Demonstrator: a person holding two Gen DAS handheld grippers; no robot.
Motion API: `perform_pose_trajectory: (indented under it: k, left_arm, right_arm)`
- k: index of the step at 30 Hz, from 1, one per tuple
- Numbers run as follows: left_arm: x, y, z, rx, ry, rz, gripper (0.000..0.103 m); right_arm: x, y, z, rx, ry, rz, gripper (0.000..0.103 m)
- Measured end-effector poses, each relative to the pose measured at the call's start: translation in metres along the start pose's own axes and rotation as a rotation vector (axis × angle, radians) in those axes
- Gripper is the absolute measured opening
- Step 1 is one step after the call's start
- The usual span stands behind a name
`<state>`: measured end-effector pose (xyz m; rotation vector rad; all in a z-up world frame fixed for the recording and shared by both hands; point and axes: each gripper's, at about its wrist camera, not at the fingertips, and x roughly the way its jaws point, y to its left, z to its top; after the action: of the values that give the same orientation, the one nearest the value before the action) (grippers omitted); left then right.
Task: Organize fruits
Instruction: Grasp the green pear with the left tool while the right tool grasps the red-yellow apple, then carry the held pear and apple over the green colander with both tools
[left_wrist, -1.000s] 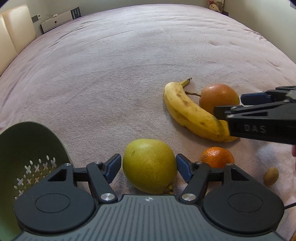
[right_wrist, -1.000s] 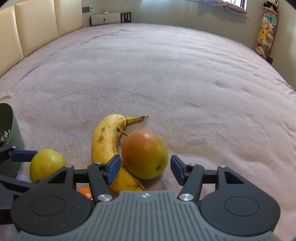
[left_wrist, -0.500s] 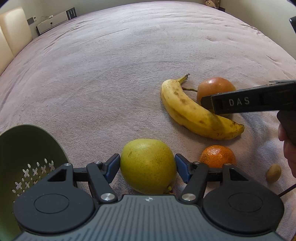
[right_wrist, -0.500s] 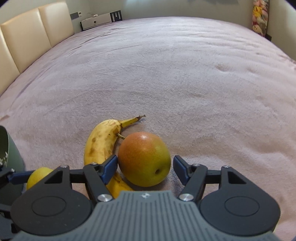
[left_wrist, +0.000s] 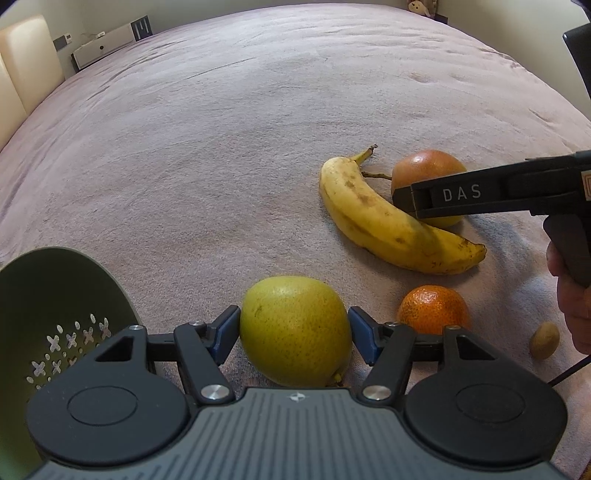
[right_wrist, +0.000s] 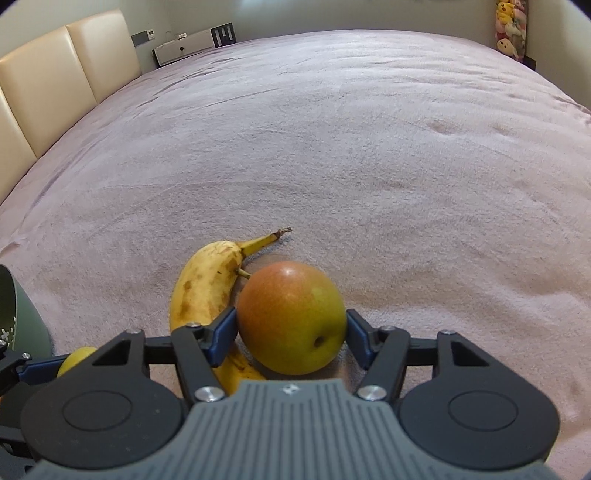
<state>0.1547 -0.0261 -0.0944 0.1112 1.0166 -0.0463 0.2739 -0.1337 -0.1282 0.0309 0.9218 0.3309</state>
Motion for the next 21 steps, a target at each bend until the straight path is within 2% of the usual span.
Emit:
perform_pose_trajectory:
  k: [10, 21]
  left_arm:
    - [-0.013, 0.01, 0.001, -0.056, -0.025, 0.015, 0.072]
    - [-0.038, 0.018, 0.006, -0.084, -0.103, 0.033, 0.072]
  right_arm:
    - [-0.022, 0.006, 0.0, -0.031, -0.033, -0.027, 0.06]
    - [-0.051, 0.015, 0.0, -0.074, -0.07, -0.044, 0.06]
